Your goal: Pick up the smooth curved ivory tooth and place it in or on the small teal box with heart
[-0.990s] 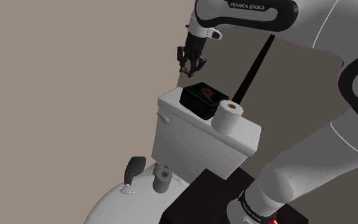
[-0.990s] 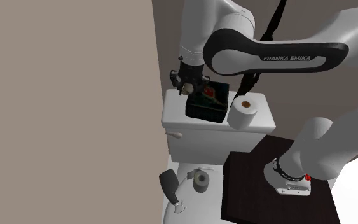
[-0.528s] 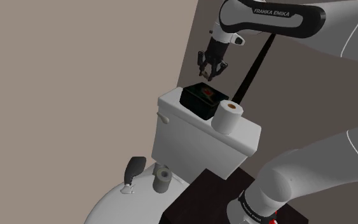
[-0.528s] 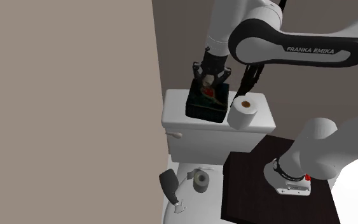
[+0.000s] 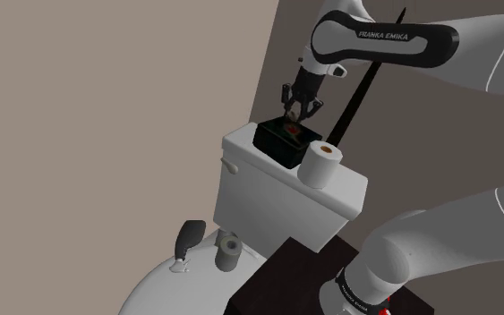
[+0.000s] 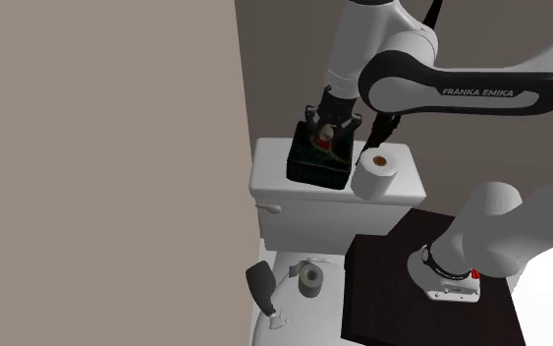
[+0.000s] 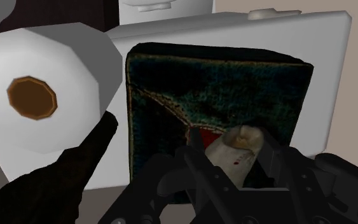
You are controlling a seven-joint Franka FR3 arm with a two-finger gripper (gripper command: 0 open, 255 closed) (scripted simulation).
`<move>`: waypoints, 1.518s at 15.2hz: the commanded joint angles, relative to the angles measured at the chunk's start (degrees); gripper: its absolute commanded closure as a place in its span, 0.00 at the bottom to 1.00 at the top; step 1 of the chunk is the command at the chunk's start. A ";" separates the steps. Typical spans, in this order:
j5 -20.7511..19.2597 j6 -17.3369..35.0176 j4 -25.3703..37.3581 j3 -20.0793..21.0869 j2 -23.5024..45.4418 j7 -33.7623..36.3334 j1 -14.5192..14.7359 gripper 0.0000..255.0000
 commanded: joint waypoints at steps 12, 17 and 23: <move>-0.05 5.45 -5.32 -0.05 0.09 0.08 -0.03 1.00; -0.05 5.45 -5.32 -0.05 0.09 0.08 -0.03 0.00; 0.05 -0.40 -0.18 0.03 -0.61 0.03 0.03 0.00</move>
